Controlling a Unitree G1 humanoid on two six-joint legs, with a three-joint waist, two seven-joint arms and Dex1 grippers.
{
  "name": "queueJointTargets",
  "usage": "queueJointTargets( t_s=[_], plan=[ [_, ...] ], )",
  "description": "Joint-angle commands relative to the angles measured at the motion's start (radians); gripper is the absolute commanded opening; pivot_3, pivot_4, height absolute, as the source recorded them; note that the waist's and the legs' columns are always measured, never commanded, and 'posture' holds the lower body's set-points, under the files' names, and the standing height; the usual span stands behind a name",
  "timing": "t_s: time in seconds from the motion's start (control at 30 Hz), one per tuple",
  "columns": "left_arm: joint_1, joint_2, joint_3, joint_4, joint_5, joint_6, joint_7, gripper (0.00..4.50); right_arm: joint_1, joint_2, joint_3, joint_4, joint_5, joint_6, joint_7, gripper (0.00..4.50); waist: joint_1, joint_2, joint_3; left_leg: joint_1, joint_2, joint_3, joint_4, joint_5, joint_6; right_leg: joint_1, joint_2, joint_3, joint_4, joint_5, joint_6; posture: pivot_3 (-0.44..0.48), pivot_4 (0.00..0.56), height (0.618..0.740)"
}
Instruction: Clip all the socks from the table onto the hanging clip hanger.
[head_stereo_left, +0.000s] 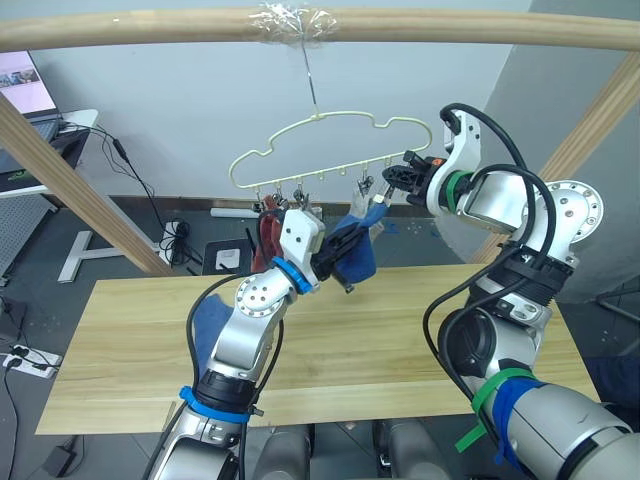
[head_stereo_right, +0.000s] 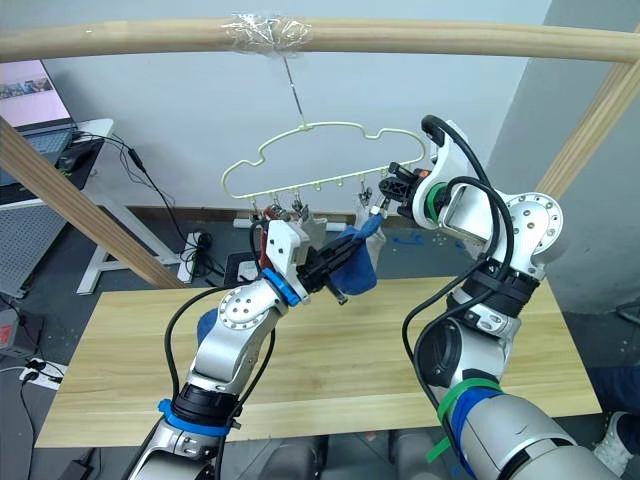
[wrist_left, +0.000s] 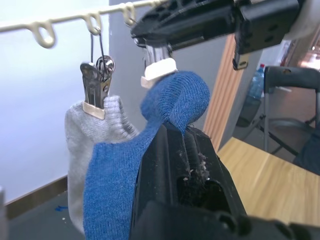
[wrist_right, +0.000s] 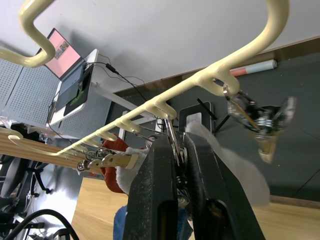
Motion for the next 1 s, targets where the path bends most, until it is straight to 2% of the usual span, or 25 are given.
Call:
queueJointTargets(
  t_s=[0.03,0.57,0.7,0.73,0.8,0.83,1.0],
  plan=[
    [-0.001,-0.001,0.01,-0.023,-0.014,-0.037,-0.002,0.04,-0.01,-0.018,-0.007,-0.012,0.011,0.008,-0.009,0.0,0.0,0.0,0.0,0.0,0.0,0.0,0.0,0.0,0.0,0.0,0.0,0.0,0.0,0.0,0.0,0.024,0.207,0.74],
    [-0.058,-0.021,-0.045,0.091,0.1,-0.183,0.03,0.04,-0.038,0.04,-0.075,0.009,0.114,0.008,-0.099,0.0,0.0,0.0,0.0,0.0,-0.001,0.0,0.002,0.0,0.0,0.0,0.0,0.0,0.003,0.0,0.0,0.019,0.206,0.74],
    [-0.063,-0.026,-0.046,0.096,0.097,-0.185,0.02,0.0,-0.047,0.032,-0.082,0.022,0.147,0.008,-0.111,1.31,-0.001,0.0,0.0,0.0,0.0,0.0,0.002,0.0,0.0,0.0,0.0,0.0,0.004,0.0,0.0,0.022,0.205,0.74],
    [-0.061,-0.026,-0.046,0.094,0.095,-0.183,0.017,0.0,-0.051,0.028,-0.084,0.026,0.157,0.008,-0.109,1.77,-0.001,0.0,0.0,0.0,0.0,0.0,0.002,0.0,0.0,0.0,0.0,0.0,0.004,0.0,0.0,0.022,0.205,0.74],
    [-0.056,-0.025,-0.046,0.083,0.081,-0.172,0.003,0.0,-0.057,0.013,-0.081,0.034,0.173,0.008,-0.104,2.27,-0.002,0.0,0.0,0.0,0.0,0.0,0.002,0.0,0.0,0.0,0.0,0.0,0.004,0.0,0.0,0.019,0.204,0.74],
    [-0.054,-0.026,-0.045,0.075,0.071,-0.164,-0.004,0.0,-0.061,0.004,-0.08,0.038,0.184,0.008,-0.099,2.66,-0.002,0.0,0.0,0.0,0.0,0.0,0.002,0.0,0.0,-0.001,0.0,0.0,0.004,0.0,0.0,0.019,0.204,0.74],
    [-0.045,-0.073,-0.033,0.024,-0.061,-0.011,-0.049,0.0,-0.056,-0.042,-0.069,0.035,0.305,0.008,-0.066,4.38,-0.003,0.0,0.0,0.0,0.0,0.0,0.002,0.0,0.0,-0.001,0.0,0.0,0.004,0.0,0.0,0.009,0.198,0.74]
  ],
)
